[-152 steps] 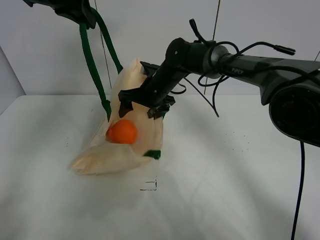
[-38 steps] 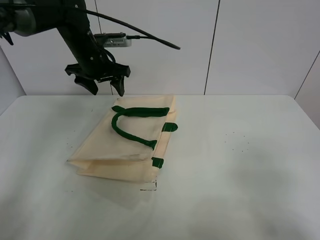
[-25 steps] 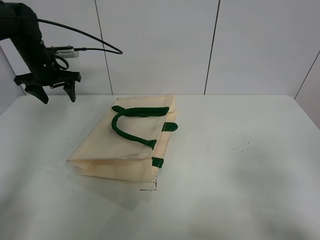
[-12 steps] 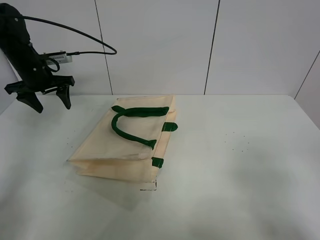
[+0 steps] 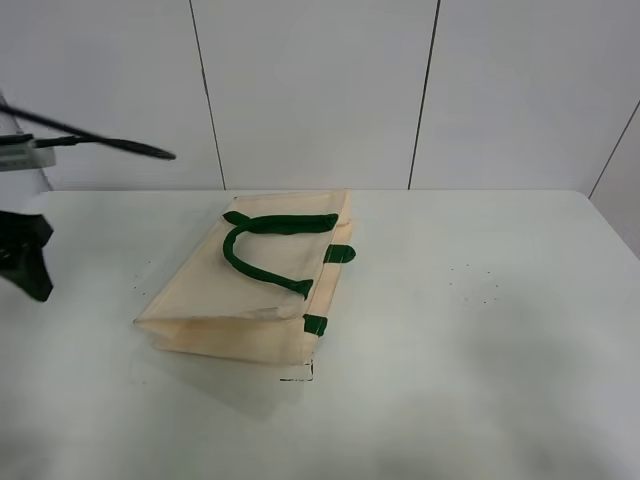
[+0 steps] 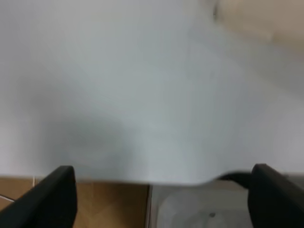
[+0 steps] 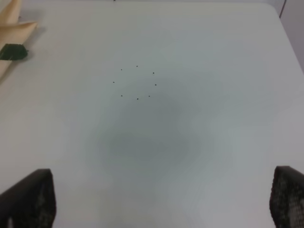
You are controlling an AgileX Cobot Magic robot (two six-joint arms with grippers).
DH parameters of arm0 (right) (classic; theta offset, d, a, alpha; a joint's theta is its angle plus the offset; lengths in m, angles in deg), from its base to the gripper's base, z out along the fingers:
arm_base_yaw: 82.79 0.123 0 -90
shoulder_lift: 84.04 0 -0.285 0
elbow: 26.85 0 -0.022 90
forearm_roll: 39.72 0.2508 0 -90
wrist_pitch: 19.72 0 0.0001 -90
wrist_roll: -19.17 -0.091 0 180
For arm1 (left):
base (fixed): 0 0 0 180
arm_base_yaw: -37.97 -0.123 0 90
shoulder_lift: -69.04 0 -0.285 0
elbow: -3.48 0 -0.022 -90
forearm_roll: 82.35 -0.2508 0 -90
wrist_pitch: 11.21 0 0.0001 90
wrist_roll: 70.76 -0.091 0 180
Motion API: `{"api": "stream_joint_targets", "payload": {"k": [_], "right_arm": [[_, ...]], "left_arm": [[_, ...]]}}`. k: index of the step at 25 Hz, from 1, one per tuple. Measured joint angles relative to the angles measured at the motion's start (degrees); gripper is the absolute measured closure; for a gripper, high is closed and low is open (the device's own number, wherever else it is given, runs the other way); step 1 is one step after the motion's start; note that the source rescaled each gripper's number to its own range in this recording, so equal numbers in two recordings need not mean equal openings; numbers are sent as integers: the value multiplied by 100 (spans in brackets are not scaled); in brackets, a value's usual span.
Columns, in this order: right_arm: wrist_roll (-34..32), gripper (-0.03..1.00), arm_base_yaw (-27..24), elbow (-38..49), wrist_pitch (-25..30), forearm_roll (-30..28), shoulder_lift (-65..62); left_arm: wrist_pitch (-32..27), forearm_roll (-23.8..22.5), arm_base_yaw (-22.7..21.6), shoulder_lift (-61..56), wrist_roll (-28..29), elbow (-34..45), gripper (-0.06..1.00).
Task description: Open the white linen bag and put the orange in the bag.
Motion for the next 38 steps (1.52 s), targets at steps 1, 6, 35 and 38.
{"api": "stream_joint_targets", "payload": {"k": [1, 6, 35, 38], "right_arm": [[0, -3, 0, 0, 0, 0, 0], [0, -3, 0, 0, 0, 0, 0], [0, -3, 0, 0, 0, 0, 0], [0, -3, 0, 0, 0, 0, 0]], "left_arm": [[0, -15, 0, -425, -5, 265, -2], [253, -34, 0, -2283, -178, 1686, -2], [741, -58, 134, -7571, -309, 3203, -2], [741, -38, 165, -7571, -313, 3203, -2]]}}
